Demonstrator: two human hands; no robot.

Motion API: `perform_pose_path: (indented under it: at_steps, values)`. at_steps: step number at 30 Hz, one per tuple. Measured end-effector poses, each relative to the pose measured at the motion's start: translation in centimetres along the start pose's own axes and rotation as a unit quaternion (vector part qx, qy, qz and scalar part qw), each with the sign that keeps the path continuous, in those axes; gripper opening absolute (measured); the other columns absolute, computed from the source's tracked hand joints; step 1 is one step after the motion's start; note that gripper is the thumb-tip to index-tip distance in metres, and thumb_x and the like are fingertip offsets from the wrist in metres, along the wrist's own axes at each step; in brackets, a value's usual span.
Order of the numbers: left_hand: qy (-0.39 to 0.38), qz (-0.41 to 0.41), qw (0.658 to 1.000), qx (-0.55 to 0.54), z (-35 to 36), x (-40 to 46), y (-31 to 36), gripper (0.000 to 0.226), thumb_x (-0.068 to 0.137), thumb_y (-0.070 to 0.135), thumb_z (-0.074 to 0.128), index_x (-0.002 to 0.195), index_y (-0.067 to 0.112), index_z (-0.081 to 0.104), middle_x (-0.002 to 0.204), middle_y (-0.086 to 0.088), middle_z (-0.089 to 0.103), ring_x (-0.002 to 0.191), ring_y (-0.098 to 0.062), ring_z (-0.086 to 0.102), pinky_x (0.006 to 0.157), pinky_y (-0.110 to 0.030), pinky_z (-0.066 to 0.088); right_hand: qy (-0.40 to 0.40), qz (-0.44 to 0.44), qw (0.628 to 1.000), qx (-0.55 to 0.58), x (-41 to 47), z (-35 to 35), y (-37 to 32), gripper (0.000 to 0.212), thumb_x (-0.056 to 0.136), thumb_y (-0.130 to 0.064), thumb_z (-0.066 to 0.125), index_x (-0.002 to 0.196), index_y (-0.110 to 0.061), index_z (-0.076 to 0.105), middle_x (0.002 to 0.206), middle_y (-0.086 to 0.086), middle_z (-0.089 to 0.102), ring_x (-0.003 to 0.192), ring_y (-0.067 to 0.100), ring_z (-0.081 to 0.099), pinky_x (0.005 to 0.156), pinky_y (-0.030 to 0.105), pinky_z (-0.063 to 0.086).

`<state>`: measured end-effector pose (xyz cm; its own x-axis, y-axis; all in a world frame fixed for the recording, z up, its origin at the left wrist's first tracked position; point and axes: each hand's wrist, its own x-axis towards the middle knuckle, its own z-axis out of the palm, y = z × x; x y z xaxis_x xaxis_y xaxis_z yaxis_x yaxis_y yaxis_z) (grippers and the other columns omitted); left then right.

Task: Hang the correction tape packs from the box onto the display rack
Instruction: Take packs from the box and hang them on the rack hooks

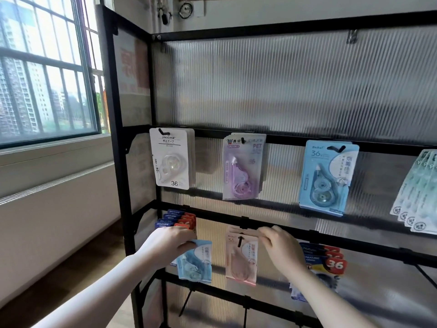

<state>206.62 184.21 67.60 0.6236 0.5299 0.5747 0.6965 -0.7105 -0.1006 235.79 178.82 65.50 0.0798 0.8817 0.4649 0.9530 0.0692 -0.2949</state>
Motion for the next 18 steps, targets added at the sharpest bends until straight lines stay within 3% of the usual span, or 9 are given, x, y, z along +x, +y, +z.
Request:
perform_pose_path:
  at_steps: [3, 6, 9, 14, 18]
  values:
    - [-0.009, -0.007, 1.000, -0.013, -0.5, 1.0, 1.2, 0.030, 0.080, 0.051, 0.044, 0.078, 0.031, 0.066, 0.071, 0.017, 0.062, 0.064, 0.000, 0.054, 0.046, -0.003, 0.018, 0.013, 0.000, 1.000, -0.017, -0.3, -1.6, 0.9, 0.030, 0.097, -0.023, 0.047, 0.123, -0.021, 0.060, 0.113, -0.002, 0.062, 0.100, 0.014, 0.059, 0.072, 0.020, 0.041]
    - [-0.043, -0.023, 0.997, -0.061, -0.8, 2.1, 2.6, 0.037, 0.082, 0.051, 0.041, 0.091, 0.024, 0.065, 0.086, 0.009, 0.065, 0.080, -0.012, 0.059, 0.053, -0.019, 0.032, 0.021, 0.003, 0.999, -0.024, -0.7, -3.3, 2.1, 0.029, 0.097, -0.025, 0.047, 0.122, -0.021, 0.061, 0.112, -0.003, 0.061, 0.101, 0.013, 0.058, 0.078, 0.021, 0.043]
    - [-0.047, -0.013, 0.997, -0.065, -1.5, 3.0, 4.2, 0.044, 0.081, 0.055, 0.037, 0.091, 0.022, 0.065, 0.087, 0.006, 0.064, 0.082, -0.016, 0.060, 0.060, -0.027, 0.040, 0.033, 0.009, 0.999, -0.037, -1.5, -4.9, 3.5, 0.027, 0.096, -0.026, 0.047, 0.118, -0.021, 0.063, 0.106, -0.002, 0.062, 0.096, 0.014, 0.057, 0.072, 0.021, 0.041]
    - [-0.065, -0.021, 0.996, -0.057, -2.8, 4.6, 7.2, 0.023, 0.091, 0.042, 0.052, 0.101, 0.025, 0.065, 0.095, 0.008, 0.065, 0.089, -0.015, 0.060, 0.065, -0.026, 0.039, 0.043, 0.026, 0.997, -0.063, -3.1, -7.3, 6.0, 0.026, 0.096, -0.028, 0.046, 0.112, -0.021, 0.065, 0.101, -0.003, 0.061, 0.093, 0.015, 0.057, 0.070, 0.024, 0.043]
    - [-0.076, -0.021, 0.996, -0.044, -3.6, 6.1, 9.9, 0.022, 0.092, 0.041, 0.052, 0.102, 0.025, 0.064, 0.097, 0.009, 0.066, 0.087, -0.014, 0.061, 0.066, -0.027, 0.042, 0.038, 0.047, 0.995, -0.085, -4.5, -9.1, 8.3, 0.027, 0.097, -0.031, 0.044, 0.116, -0.024, 0.063, 0.111, -0.004, 0.060, 0.100, 0.014, 0.056, 0.078, 0.025, 0.046]
